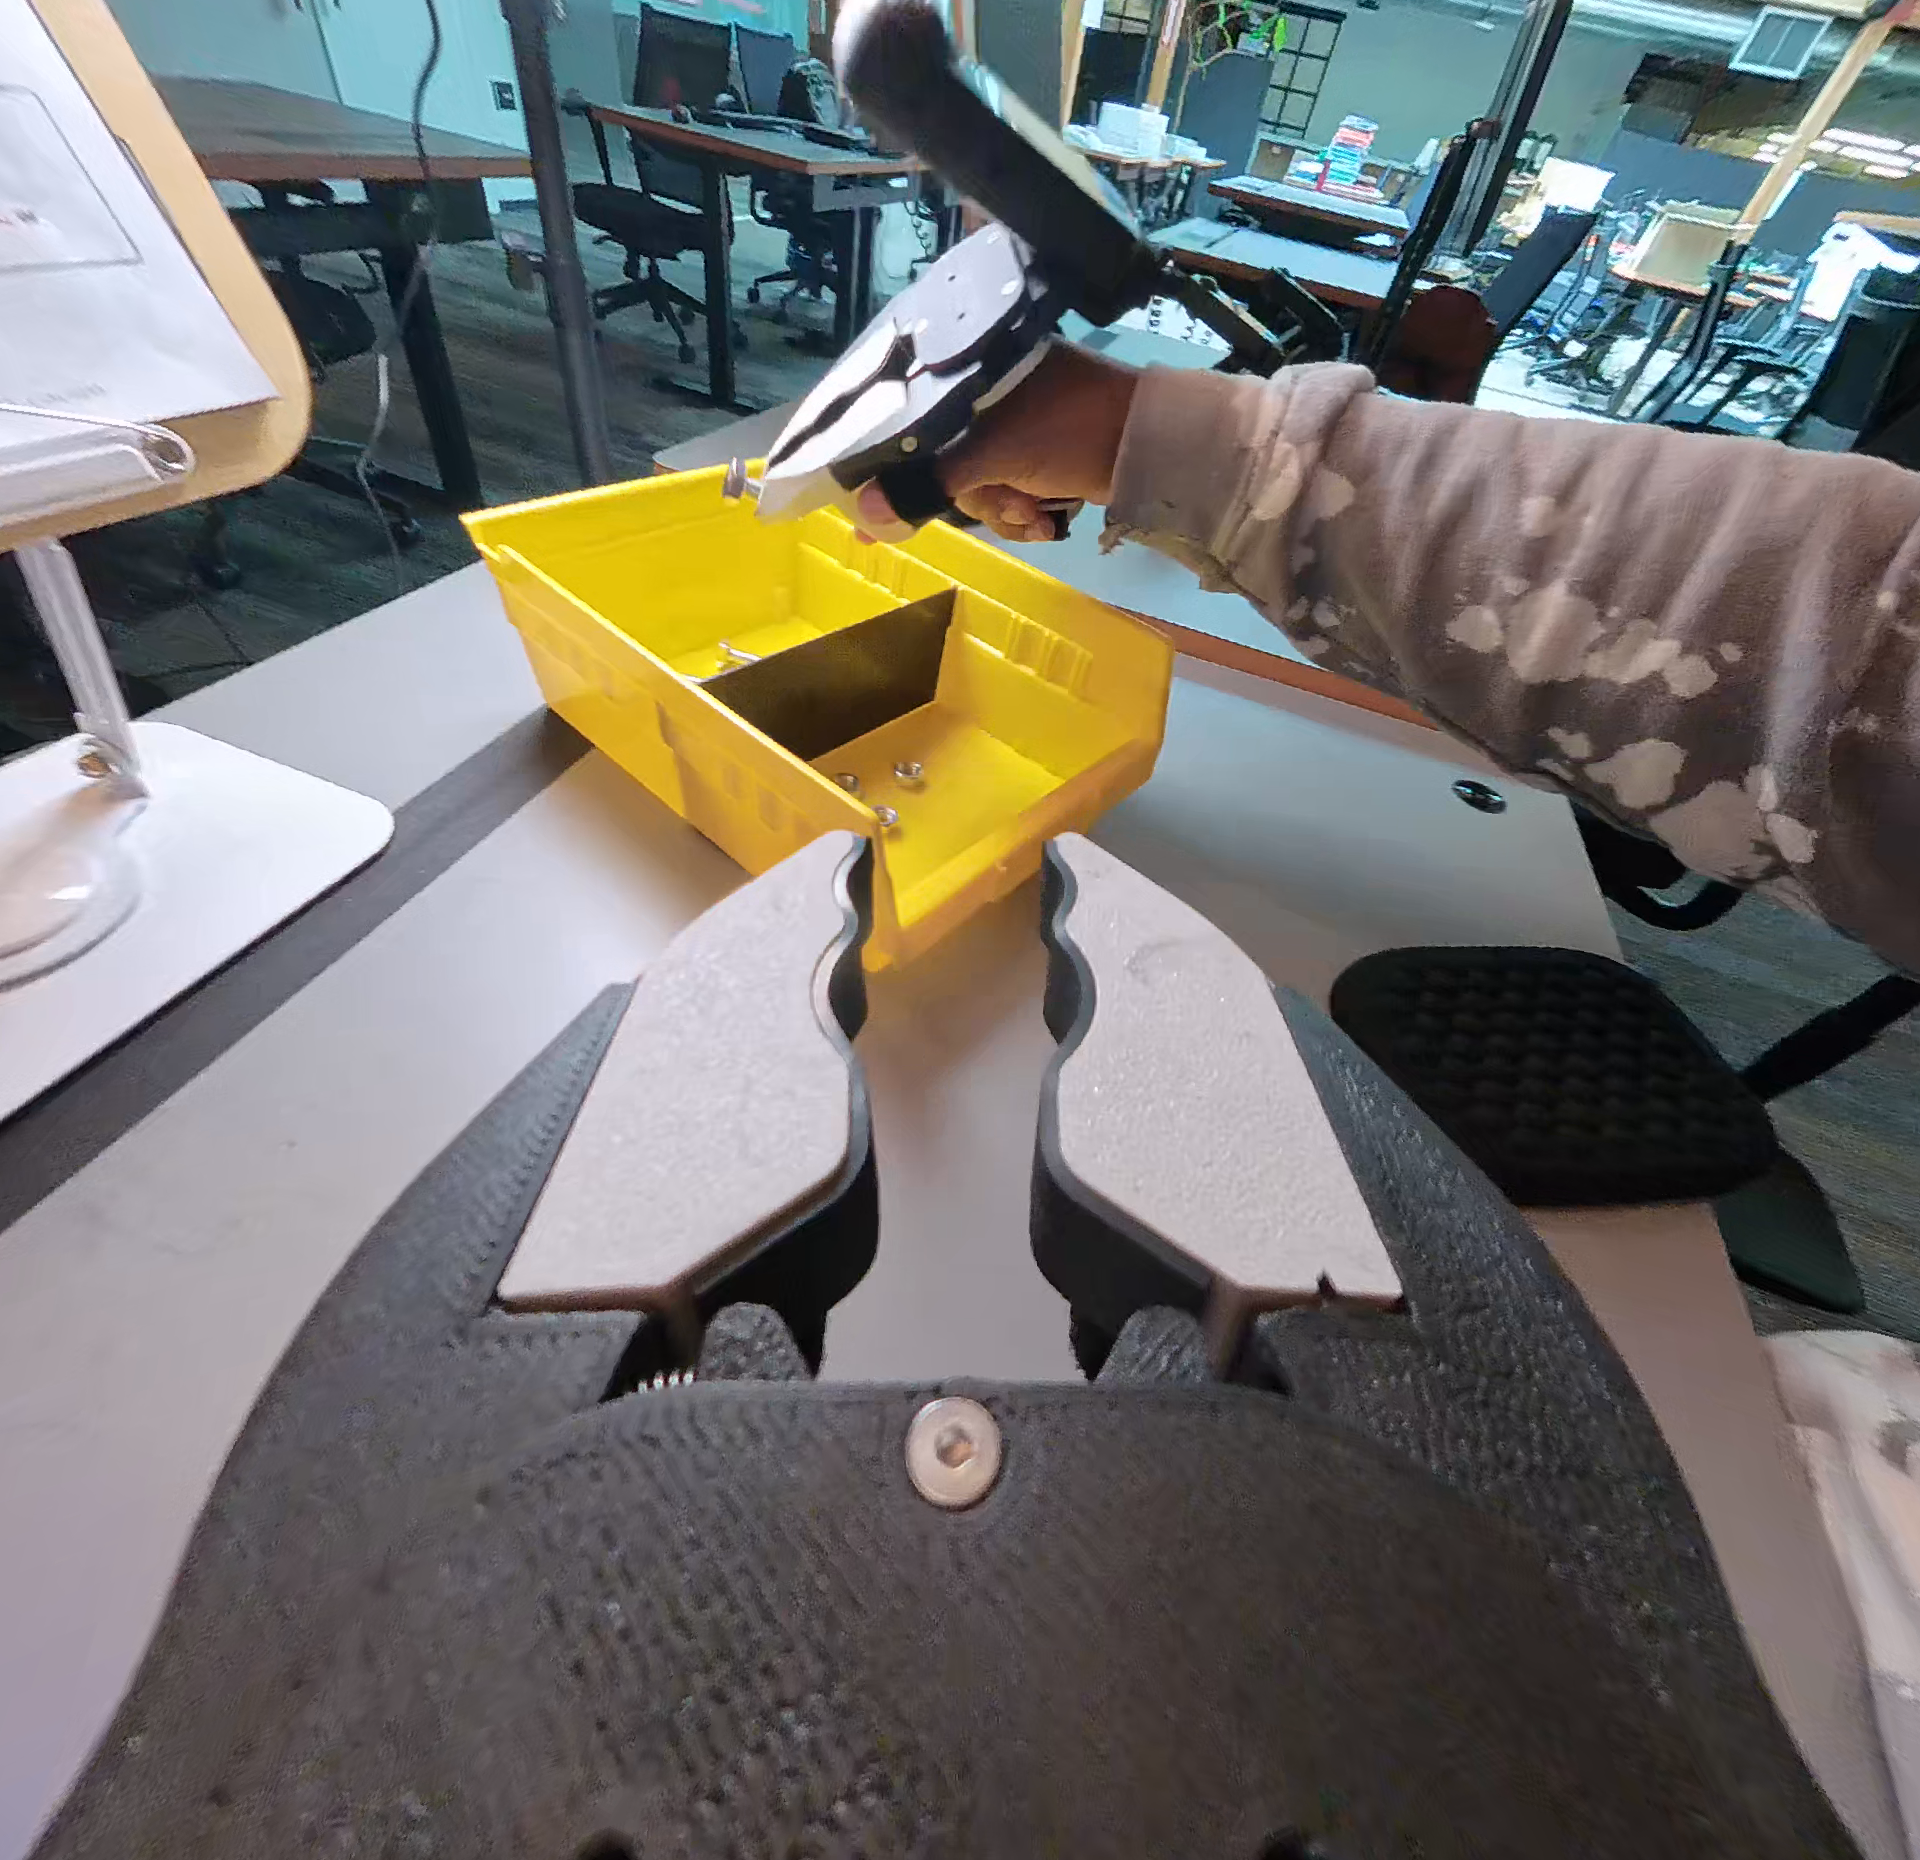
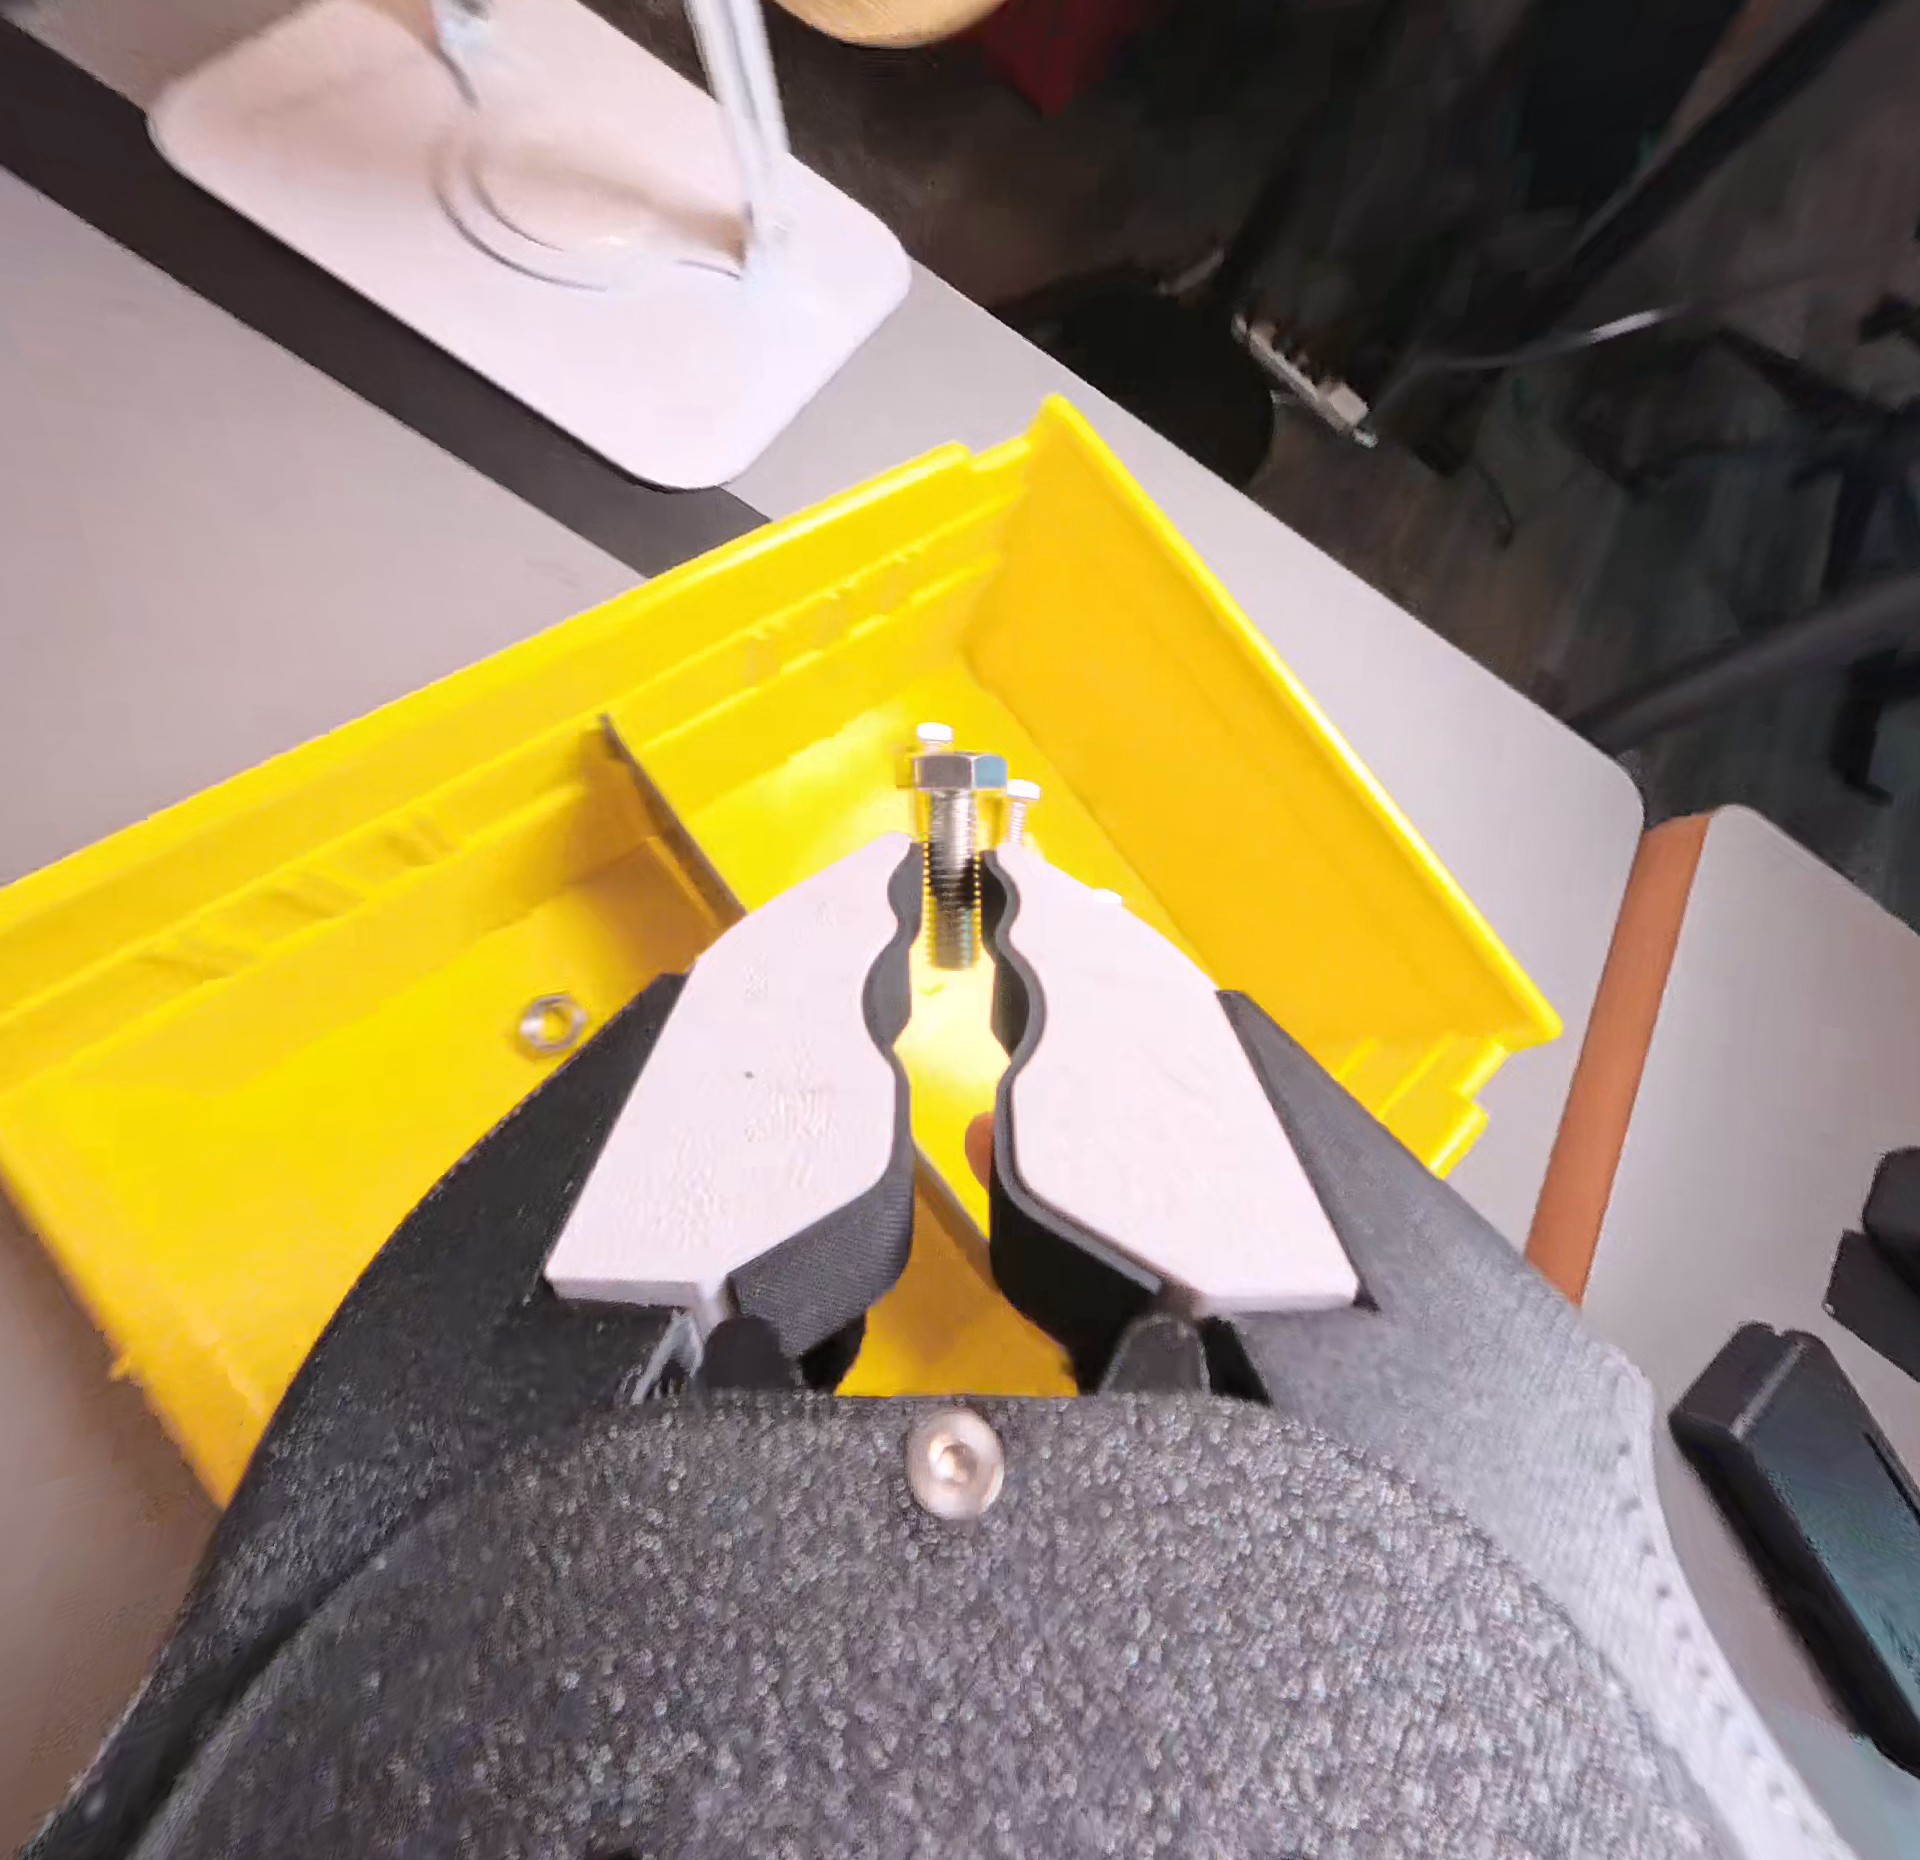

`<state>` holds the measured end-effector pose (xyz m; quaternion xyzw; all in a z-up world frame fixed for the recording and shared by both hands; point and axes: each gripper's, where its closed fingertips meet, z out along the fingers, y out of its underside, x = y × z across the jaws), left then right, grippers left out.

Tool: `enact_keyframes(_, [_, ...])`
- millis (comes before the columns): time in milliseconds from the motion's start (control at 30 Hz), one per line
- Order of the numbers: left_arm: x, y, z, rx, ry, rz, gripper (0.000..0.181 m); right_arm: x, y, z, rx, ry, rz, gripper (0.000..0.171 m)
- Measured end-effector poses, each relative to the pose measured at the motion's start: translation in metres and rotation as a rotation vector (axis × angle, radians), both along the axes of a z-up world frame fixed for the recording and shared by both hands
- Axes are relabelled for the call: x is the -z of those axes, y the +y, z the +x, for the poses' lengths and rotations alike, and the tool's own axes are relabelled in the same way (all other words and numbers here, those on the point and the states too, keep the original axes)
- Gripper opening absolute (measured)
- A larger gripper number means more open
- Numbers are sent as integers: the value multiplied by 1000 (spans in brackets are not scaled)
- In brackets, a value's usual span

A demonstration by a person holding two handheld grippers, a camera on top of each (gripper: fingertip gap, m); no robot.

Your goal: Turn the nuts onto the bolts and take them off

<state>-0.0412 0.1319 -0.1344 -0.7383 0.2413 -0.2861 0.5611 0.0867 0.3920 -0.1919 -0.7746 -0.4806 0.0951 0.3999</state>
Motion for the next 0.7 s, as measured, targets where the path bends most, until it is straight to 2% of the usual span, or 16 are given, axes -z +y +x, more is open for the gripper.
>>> enact_keyframes(33, [-1, 1, -4, -14, 4, 15, 30, 8, 13, 2, 36, -32, -25, 10])
enact_keyframes(167, [-1, 9, -21, -70, 10, 43, 29, 43, 53, 17, 231, -158, -170, 10])
enact_keyframes(367, [15, 24, -39, -114, -35, -3, 29, 86, 78, 42, 480, -275, -319, 10])
enact_keyframes(600, [21, 28, -46, -135, -32, 2, 27, 115, 85, 55, 552, -373, -371, 10])
enact_keyframes(700, [17, 29, -52, -157, -38, 17, 27, 114, 84, 55, 551, -367, -381, 17])
